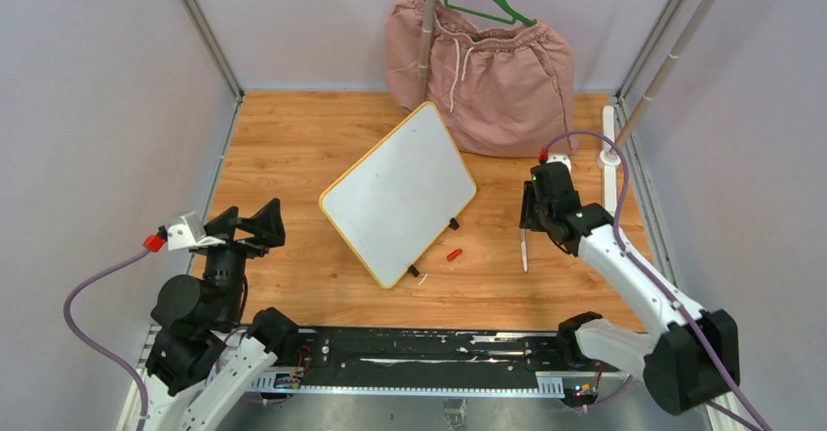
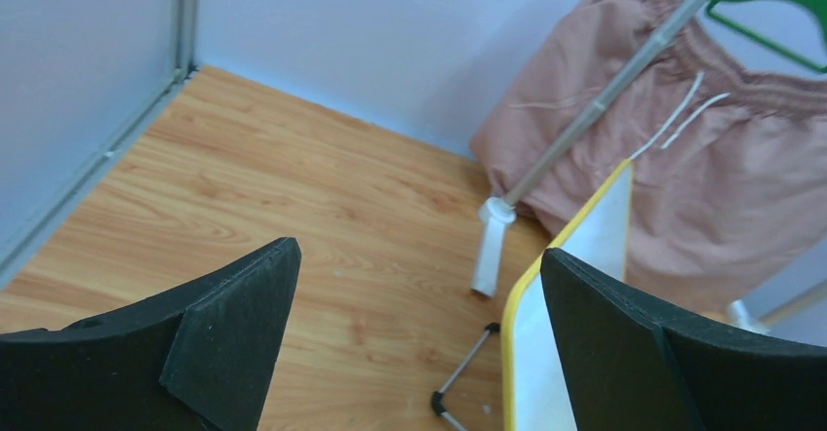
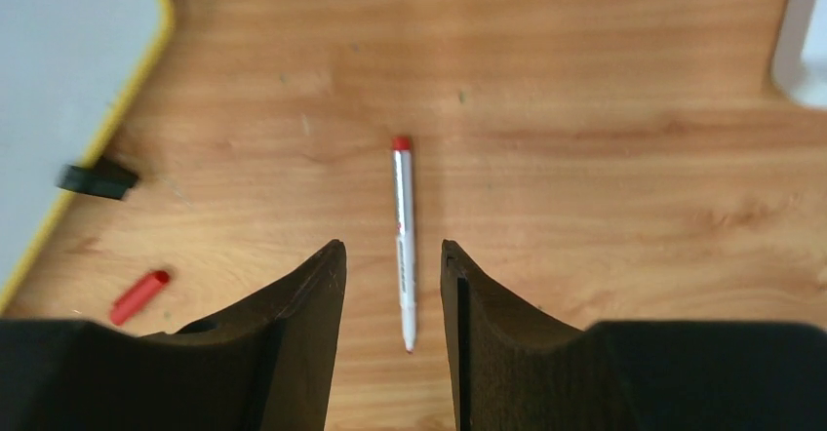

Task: Write a sentence on the whiteboard
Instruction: Pick up the whiteboard marker at the center of the board.

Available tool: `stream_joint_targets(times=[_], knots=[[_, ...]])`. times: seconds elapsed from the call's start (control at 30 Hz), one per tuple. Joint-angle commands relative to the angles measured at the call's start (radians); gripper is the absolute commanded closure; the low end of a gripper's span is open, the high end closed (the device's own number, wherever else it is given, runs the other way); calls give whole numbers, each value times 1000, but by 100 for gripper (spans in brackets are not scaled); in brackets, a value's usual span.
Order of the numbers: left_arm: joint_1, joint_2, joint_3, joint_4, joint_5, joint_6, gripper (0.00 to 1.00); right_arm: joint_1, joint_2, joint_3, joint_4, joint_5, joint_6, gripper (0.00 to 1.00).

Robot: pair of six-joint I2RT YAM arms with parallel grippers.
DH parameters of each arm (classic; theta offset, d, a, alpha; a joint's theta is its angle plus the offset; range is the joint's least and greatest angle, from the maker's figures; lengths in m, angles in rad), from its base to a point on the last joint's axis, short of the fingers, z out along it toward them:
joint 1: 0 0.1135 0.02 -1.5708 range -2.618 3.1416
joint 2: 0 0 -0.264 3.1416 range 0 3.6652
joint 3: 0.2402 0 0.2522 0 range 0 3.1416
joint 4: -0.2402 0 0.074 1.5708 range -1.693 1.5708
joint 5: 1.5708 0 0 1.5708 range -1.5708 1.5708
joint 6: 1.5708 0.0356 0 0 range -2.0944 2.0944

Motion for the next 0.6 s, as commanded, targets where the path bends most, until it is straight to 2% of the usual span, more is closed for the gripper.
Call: stream_joint_targets(times=[0.0, 0.23, 0.37, 0.57], knots=[[-3, 51, 7, 7, -100, 131, 0, -112, 121, 42, -201, -197, -13, 55], [-4, -57, -63, 56, -24, 190, 0, -118, 295, 135, -210, -229, -48, 52], [-4, -115, -68, 38, -35, 207, 0, -121, 416, 196, -234, -228, -55, 53], [-4, -132, -63, 26, -43, 204, 0, -137, 511, 226, -216, -225, -61, 57]])
